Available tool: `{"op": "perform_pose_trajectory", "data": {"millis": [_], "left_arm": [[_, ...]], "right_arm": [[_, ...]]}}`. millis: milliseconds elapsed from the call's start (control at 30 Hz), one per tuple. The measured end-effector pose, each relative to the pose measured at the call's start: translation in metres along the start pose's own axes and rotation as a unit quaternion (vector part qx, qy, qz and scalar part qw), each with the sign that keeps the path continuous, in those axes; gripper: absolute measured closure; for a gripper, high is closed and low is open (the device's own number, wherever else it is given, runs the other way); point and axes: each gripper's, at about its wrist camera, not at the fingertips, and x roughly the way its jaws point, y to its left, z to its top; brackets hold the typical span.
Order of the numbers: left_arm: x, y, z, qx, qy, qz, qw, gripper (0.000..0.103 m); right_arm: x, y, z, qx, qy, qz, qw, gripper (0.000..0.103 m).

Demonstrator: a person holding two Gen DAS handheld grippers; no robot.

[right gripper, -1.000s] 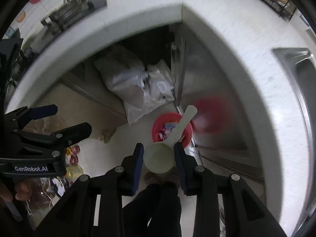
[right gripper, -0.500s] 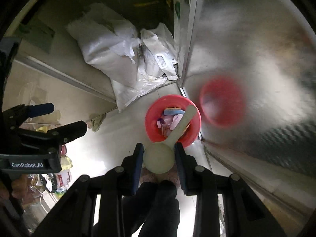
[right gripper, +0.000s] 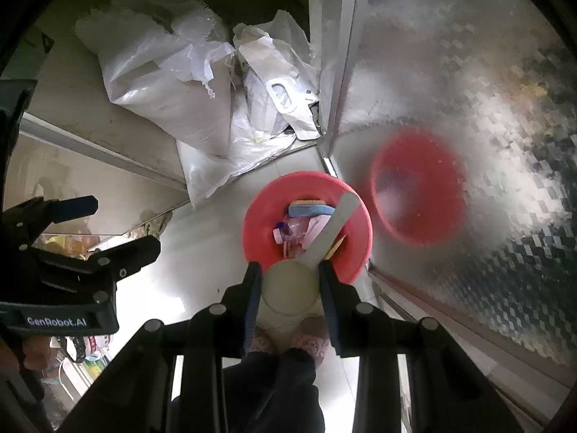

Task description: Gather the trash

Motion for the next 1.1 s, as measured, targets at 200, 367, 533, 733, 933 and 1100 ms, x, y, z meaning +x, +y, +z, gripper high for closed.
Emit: {"op": "perform_pose_trajectory", "data": {"millis": [200, 367, 533, 733, 933, 1100], "left_arm": [[-0.012, 0.004, -0.007, -0.010, -0.004, 0.008, 0.9999, 0.001], [-0.059, 0.006, -0.015, -0.022, -0.031, 0.031, 0.9988, 0.001], [-0.127, 0.000, -0.028, -0.018, -0.057, 0.037, 0.9975, 0.001], [-0.226, -0.020, -0.043, -0.024, -0.112, 0.034, 0.9929, 0.001], [-0.326, -0.048, -0.058, -0.005, -0.168, 0.036, 0.9852, 0.001], [-0.382, -0.069, -0.068, 0.009, -0.205, 0.047, 0.9776, 0.001]], "right_arm": [[-0.005, 0.005, -0.001, -0.017, -0.009, -0.006, 1.000, 0.040], [-0.035, 0.011, -0.006, -0.031, -0.026, -0.015, 0.999, 0.026], [-0.091, 0.023, -0.014, -0.034, -0.058, -0.009, 0.998, 0.018], [-0.191, 0.030, -0.029, -0.013, -0.119, -0.019, 0.993, 0.003], [-0.287, 0.030, -0.046, -0.016, -0.171, -0.040, 0.984, 0.001], [-0.351, 0.027, -0.060, -0.008, -0.217, -0.074, 0.973, 0.000]]}}
